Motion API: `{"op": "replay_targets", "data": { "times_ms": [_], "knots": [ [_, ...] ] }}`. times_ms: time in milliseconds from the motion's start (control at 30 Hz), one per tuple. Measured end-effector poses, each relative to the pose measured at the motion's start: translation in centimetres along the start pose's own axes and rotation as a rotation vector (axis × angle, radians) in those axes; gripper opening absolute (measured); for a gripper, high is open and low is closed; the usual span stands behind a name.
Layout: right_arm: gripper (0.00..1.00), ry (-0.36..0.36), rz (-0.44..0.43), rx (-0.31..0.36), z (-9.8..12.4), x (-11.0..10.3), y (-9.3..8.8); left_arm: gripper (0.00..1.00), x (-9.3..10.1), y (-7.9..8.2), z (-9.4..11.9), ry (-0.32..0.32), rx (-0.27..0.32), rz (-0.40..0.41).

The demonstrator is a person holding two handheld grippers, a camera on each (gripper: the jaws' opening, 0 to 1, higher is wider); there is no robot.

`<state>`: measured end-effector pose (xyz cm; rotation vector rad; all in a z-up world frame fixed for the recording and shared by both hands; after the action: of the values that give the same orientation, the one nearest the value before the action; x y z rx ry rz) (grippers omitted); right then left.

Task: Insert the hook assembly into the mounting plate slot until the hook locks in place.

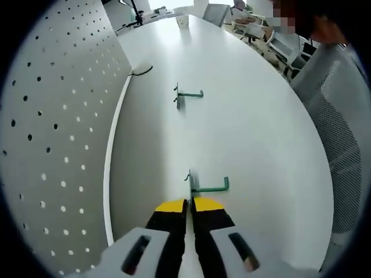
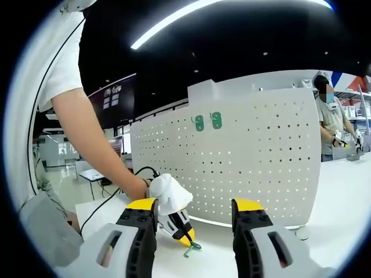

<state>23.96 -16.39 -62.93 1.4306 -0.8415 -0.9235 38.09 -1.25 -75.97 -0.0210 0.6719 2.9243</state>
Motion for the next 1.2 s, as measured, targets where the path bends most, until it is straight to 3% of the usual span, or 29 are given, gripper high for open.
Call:
{"op": "replay_targets", "data": {
  "times_ms": [133, 267, 367, 500, 600, 833, 1200],
  "knots": [
    [0.49, 0.003, 0.003, -0.003, 0.0, -0.1, 0.0, 0.03, -0.3, -0.3, -0.1, 0.024, 0.036, 0.053],
    [0.49, 0.005, 0.003, -0.005, 0.0, -0.1, -0.1, 0.03, 0.0, -0.4, 0.1, 0.030, 0.040, 0.039],
    [0.49, 0.005, 0.002, -0.007, -0.1, -0.1, -0.1, 0.03, 0.1, -0.6, 0.4, 0.027, 0.060, 0.072],
    [0.49, 0.006, 0.002, -0.007, -0.1, -0.1, -0.1, 0.03, 0.0, -0.5, 0.9, 0.039, 0.133, 0.122],
    [0.49, 0.006, 0.000, -0.006, -0.1, -0.1, -0.1, 0.02, 0.1, -0.8, 1.1, 0.049, 0.138, 0.147],
    [0.49, -0.009, -0.022, -0.004, -0.1, 0.3, -0.1, 0.02, 0.3, -0.3, 2.1, 0.078, 0.228, 0.208],
    [0.50, -0.009, -0.021, 0.010, 0.0, 0.3, 0.2, 0.02, 0.8, 0.9, 5.0, 0.166, 0.397, 0.212]
  ]
}}
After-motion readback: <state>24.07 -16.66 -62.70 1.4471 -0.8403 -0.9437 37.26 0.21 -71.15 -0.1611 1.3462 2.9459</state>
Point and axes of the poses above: the point that each gripper's makers call its tool centre point, and the gripper's own axes: z roughly backward along the fingers, x roughly to its right, y roughly out of its top, the point moved 8 cm from there along z, roughly backward along the fingers, and after that the axes turned 7 degrees about -y, right-handed, at the moved point
